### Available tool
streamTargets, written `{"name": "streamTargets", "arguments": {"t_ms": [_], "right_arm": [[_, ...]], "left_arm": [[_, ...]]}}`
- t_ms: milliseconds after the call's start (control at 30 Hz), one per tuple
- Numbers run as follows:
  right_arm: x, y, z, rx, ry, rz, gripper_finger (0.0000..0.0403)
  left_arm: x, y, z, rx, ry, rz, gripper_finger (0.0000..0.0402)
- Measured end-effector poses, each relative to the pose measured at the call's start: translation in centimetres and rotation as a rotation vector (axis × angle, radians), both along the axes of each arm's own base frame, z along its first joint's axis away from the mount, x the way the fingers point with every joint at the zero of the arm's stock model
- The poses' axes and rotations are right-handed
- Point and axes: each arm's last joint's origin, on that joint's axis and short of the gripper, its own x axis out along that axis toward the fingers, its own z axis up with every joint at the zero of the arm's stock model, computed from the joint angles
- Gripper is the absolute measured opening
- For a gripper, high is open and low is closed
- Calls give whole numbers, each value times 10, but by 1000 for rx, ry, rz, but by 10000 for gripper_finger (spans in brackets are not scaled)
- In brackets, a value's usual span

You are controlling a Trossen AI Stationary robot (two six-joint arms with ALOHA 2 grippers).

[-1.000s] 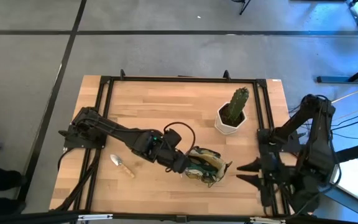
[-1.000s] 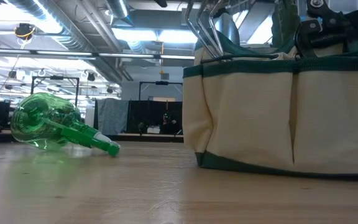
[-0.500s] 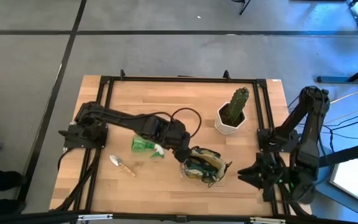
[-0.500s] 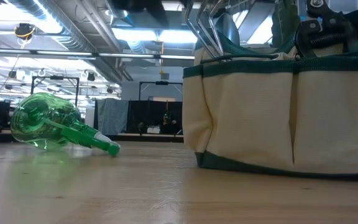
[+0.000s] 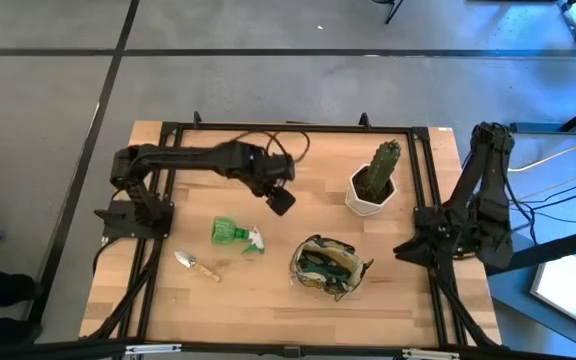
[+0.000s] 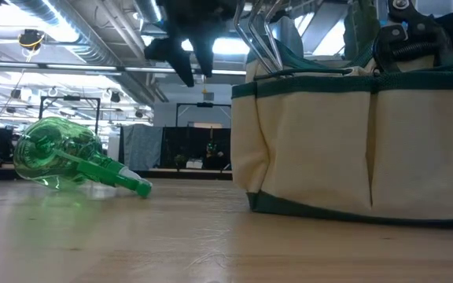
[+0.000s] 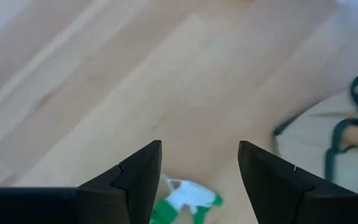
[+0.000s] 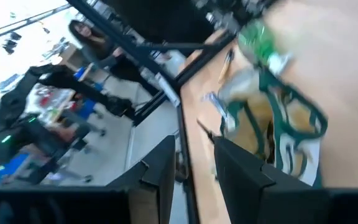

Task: Pick & Place Garden tools in Gardening bag
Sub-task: Adjust the white bag

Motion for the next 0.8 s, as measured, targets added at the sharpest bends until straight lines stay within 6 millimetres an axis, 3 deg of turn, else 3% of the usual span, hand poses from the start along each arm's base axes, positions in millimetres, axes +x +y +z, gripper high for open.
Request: {"name": "streamTargets", "arguments": {"t_ms": [133,267,433,600,700,800], "right_arm": [[-4,-9,-24,125,22,39,114],[-5,-12,-49,194,59,27,114],[-7,-14,-80,264,136,48,107],[-8,-16,-104,363,84,76,75],[-6,-19,-112,404,44,68,55],[-3,-22,-115,410,21,45,46]], "left_arm": [[-8,11,-8,-163,-87,-30,207],[-16,-6,-17,-362,-105,-145,207],[-29,-35,-31,-356,-10,-263,207],[-40,-55,-45,-272,99,-394,207],[-44,-59,-54,-274,147,-369,207],[-42,-59,-65,-355,137,-221,207]]}}
